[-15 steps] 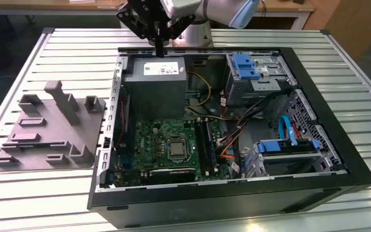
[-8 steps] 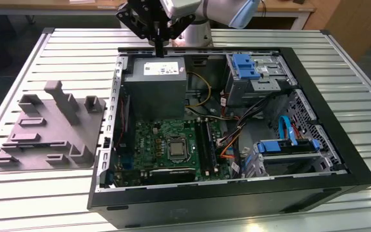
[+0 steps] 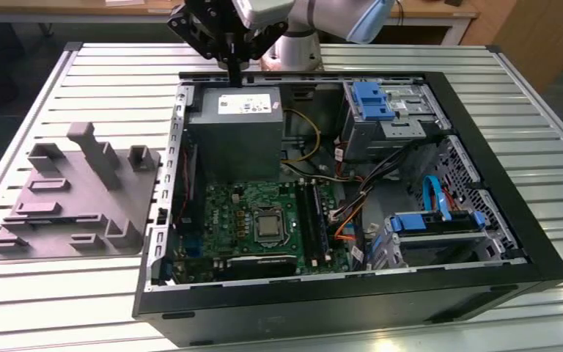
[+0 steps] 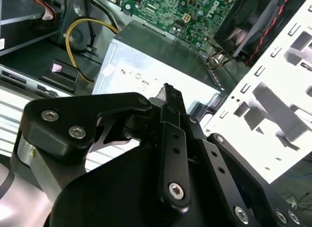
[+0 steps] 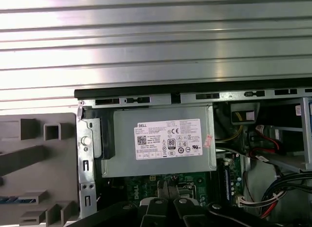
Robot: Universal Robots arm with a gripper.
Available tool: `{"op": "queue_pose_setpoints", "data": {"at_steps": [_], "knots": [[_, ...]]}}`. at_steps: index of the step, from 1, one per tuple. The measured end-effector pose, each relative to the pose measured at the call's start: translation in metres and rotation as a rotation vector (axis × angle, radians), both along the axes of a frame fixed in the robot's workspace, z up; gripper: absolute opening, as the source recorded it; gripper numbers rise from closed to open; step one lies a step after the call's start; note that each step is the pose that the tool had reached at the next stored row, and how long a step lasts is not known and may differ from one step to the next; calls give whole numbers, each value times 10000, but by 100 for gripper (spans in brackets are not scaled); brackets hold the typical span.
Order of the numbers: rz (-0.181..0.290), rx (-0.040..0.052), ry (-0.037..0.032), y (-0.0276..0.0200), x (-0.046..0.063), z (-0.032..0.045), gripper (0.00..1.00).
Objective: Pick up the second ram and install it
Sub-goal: 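Reach for the second ram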
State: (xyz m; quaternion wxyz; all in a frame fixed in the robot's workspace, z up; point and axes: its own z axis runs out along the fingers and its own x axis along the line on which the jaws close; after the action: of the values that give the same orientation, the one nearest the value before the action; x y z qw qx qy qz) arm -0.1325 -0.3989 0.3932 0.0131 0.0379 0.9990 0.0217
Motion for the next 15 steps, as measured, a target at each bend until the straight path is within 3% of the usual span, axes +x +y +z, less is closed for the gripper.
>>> {"op": "queue_pose_setpoints", "data": {"at_steps": [15], "knots": [[0,1,0,0,-217,-2,10]]}}
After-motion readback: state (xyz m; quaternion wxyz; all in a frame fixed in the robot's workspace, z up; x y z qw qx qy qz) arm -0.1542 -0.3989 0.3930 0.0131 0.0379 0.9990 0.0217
